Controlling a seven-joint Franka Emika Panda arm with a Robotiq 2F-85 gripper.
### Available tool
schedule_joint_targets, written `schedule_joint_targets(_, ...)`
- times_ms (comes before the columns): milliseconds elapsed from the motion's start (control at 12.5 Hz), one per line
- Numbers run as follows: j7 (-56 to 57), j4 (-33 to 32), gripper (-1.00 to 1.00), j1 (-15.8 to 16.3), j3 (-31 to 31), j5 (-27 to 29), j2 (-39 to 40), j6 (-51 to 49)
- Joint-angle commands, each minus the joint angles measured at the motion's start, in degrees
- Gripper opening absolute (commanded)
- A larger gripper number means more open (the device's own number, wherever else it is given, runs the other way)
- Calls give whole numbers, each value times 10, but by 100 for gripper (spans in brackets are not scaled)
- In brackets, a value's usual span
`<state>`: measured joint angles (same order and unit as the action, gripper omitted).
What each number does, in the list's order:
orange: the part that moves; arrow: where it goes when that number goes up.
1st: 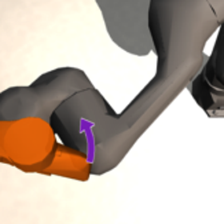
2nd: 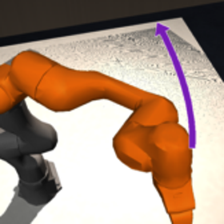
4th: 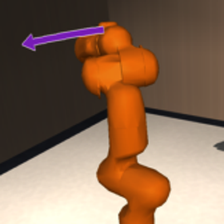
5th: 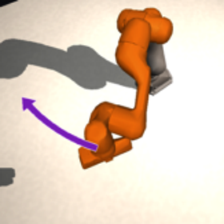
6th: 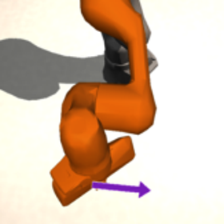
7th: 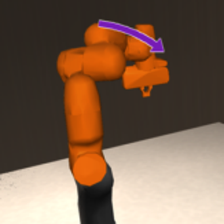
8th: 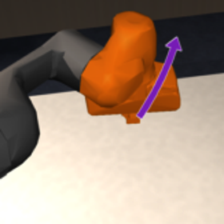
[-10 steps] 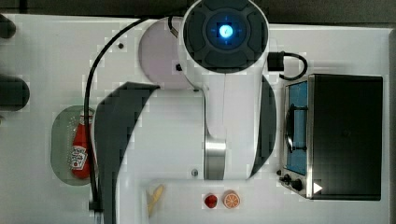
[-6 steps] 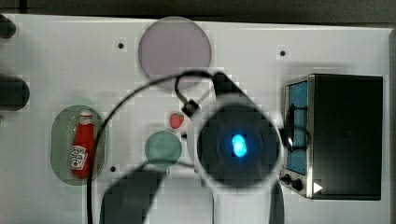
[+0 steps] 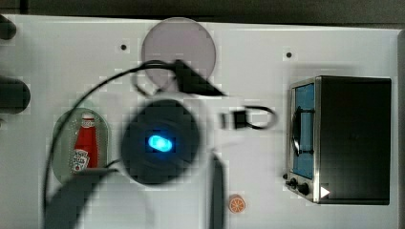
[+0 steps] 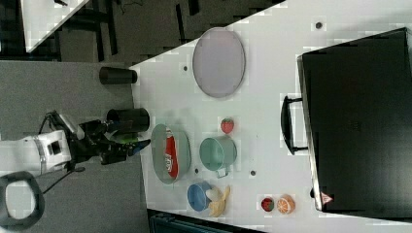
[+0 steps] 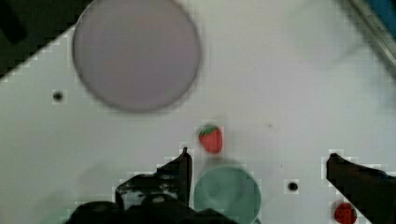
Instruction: Pick ketchup from strainer and place it on the table
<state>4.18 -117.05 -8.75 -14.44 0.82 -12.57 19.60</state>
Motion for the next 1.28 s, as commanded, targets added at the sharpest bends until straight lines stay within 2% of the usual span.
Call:
schedule_joint_targets(80,11,-12,100,26,-97,10,26,17)
schedule_joint_targets(320,10,-12,100,27,-181,9,57,87)
schedule_joint_targets(720,10,-19,100,29,-289,8,135,160)
schedule_joint_targets(960,-6,-40,100,30,-321,-18,188,185)
schedule_joint_targets(1280,-76,-75,100,39,-324,-80,260,255)
